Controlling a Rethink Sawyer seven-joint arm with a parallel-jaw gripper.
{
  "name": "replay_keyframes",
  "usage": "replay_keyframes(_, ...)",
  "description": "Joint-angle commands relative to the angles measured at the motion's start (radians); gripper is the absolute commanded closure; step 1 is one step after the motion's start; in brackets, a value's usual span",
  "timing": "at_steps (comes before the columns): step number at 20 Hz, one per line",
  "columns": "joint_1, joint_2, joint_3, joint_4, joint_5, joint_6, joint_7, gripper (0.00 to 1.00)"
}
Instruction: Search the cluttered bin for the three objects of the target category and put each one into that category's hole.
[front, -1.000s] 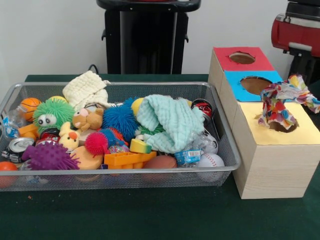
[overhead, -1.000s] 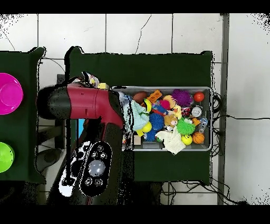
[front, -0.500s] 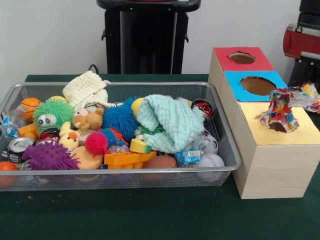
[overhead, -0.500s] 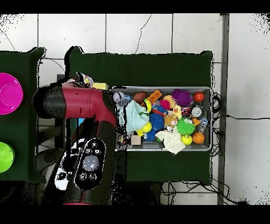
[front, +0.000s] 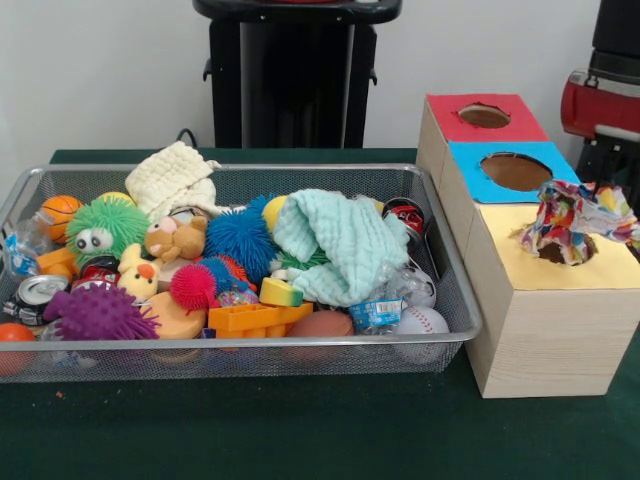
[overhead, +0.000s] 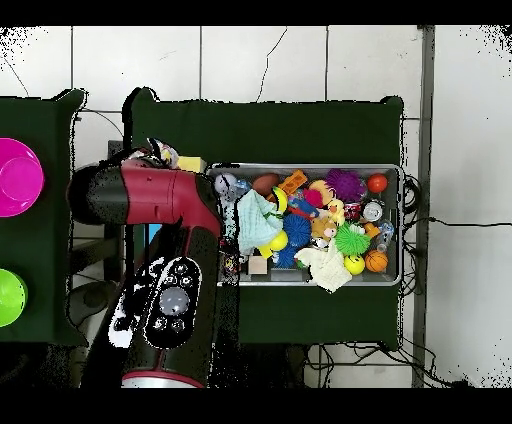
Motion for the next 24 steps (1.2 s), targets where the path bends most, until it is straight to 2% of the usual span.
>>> replay_keyframes(1, -0.028, 0.067, 0.107, 0.096, 0.043, -0.094, 0.164, 1.0)
replay_keyframes(14, -0.064, 0.05, 0.098, 0.182, -0.021, -0.001, 0.044, 1.0)
replay_keyframes(24, -0.064, 0.053, 0.098, 0.204, -0.026, -0.008, 0.053, 1.0)
